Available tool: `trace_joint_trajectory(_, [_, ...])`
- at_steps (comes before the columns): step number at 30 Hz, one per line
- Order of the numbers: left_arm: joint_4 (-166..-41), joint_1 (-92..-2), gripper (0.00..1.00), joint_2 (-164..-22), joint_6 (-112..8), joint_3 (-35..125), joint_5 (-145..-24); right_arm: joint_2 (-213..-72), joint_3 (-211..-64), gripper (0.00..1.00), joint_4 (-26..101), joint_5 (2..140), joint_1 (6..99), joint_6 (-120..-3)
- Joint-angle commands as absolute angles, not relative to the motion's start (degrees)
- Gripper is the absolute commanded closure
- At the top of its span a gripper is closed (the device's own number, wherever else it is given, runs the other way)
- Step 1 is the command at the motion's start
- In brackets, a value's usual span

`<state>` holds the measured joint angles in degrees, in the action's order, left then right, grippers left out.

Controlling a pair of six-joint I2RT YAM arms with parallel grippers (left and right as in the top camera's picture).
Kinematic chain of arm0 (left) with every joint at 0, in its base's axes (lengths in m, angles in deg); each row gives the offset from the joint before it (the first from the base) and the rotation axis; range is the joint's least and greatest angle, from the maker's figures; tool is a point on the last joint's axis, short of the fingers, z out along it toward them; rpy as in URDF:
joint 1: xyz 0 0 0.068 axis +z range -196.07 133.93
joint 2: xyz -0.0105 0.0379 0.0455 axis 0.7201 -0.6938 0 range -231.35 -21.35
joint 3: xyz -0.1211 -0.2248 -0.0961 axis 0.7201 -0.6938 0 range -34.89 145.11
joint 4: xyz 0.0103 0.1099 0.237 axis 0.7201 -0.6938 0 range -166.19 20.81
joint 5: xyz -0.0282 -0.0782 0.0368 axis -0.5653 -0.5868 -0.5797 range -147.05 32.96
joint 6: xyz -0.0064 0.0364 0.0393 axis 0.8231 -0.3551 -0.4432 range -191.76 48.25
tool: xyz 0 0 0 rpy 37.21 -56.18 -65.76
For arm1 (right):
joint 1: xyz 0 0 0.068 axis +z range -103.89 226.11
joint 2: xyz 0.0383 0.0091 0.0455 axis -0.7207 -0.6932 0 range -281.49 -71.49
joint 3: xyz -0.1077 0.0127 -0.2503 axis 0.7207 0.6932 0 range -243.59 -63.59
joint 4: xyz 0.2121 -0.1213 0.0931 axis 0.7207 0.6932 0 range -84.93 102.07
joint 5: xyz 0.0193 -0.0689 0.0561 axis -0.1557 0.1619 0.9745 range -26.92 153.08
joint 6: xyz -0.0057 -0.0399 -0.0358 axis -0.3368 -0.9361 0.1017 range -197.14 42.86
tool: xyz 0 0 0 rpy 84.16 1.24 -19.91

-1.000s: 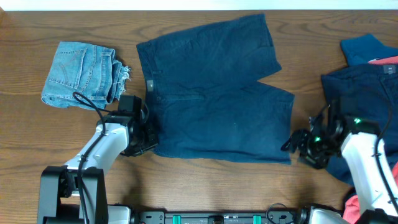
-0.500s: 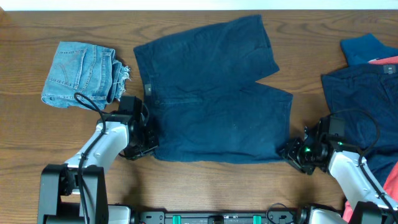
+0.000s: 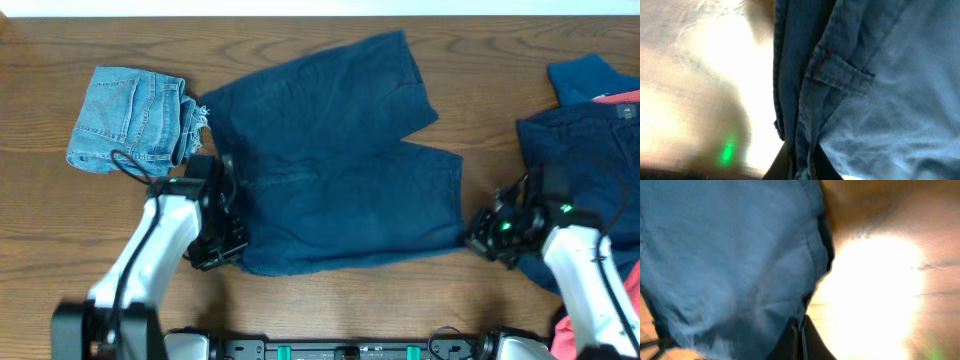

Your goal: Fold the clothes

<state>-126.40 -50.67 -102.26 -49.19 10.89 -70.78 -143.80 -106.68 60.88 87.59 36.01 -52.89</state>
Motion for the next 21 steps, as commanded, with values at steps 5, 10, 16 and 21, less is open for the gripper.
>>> trace_joint_trajectory(5, [-137.5, -50.6, 0.94, -88.6, -46.1, 11.9, -70.7, -140.4, -132.2, 0.99, 78.6, 76.1, 35.7, -56.4])
trace_joint_trajectory(10, [-145.4, -50.6, 0.94, -79.9, -44.6, 14.1, -71.0, -140.4, -146.2, 0.99, 85.5, 73.8, 35.7, -56.4])
trace_joint_trajectory(16, [-152.7, -50.6, 0.94, -75.1, -44.4, 19.8, -72.3, -140.4, -154.5, 0.99, 87.2, 73.6, 35.6, -56.4])
trace_joint_trajectory(21, [-151.4, -50.6, 0.94, -74.6, -44.4, 22.2, -72.6, -141.4, -154.9, 0.99, 84.4, 73.3, 35.6, -53.7])
